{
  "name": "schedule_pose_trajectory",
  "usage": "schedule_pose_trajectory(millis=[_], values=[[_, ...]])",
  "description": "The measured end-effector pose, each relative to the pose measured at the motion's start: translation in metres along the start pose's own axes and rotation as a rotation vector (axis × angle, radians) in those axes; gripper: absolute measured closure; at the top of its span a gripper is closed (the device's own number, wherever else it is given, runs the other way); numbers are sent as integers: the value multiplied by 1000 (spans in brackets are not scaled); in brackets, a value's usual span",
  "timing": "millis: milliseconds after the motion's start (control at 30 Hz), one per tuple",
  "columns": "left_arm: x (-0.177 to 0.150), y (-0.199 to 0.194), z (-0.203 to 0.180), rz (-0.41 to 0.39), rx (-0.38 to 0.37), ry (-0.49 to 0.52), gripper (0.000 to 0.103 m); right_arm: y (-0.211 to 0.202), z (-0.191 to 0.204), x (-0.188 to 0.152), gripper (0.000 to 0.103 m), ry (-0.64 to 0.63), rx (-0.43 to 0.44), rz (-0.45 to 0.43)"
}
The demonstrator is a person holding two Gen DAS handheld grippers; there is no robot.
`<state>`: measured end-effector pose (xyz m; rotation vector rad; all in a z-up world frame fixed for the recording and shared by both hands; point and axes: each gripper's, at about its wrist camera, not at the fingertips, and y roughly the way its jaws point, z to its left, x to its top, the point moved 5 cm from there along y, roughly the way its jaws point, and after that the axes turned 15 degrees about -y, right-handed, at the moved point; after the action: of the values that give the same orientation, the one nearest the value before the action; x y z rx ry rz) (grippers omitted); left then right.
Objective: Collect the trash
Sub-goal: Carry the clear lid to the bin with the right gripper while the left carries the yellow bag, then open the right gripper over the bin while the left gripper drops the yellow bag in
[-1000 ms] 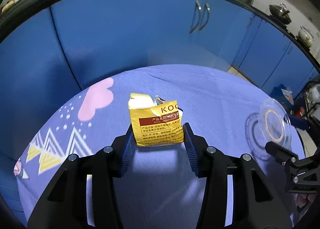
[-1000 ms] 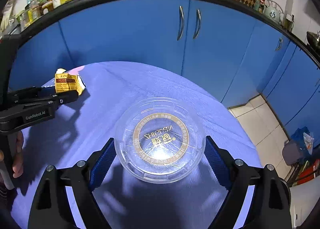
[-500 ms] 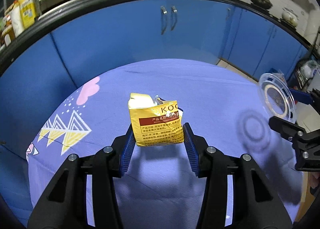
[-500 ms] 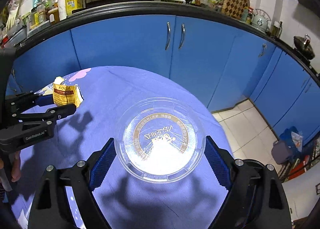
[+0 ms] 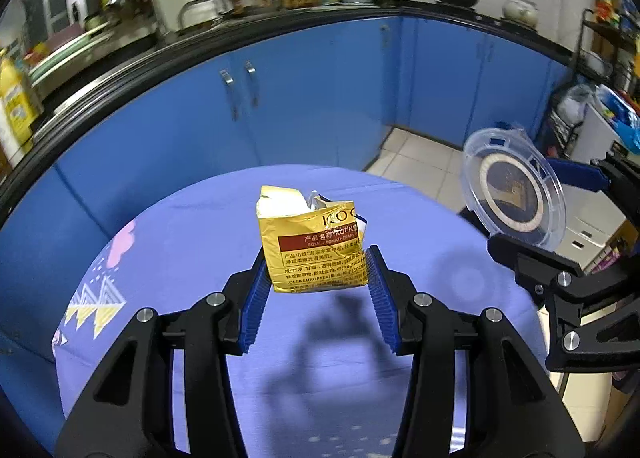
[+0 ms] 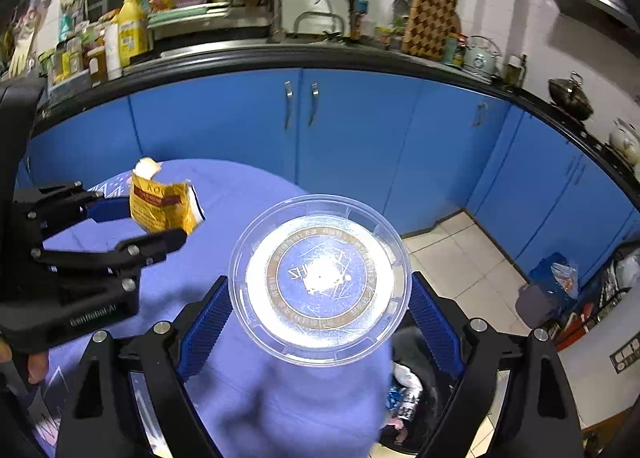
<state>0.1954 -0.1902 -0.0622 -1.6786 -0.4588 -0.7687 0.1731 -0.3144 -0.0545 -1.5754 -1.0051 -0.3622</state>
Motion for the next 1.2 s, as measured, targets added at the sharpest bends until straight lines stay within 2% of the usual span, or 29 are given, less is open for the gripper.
schedule_pose_trajectory(millis=[233,567,1200], values=[[1,4,-50,9,-25,62,55,-19,-36,-21,18,58,-36,-15],[4,7,-98,15,-54,109,55,-34,-71,-40,18,108,-67,-34],[14,24,-136,27,-71,132,55,-36,-110,-53,18,166,-98,-66]])
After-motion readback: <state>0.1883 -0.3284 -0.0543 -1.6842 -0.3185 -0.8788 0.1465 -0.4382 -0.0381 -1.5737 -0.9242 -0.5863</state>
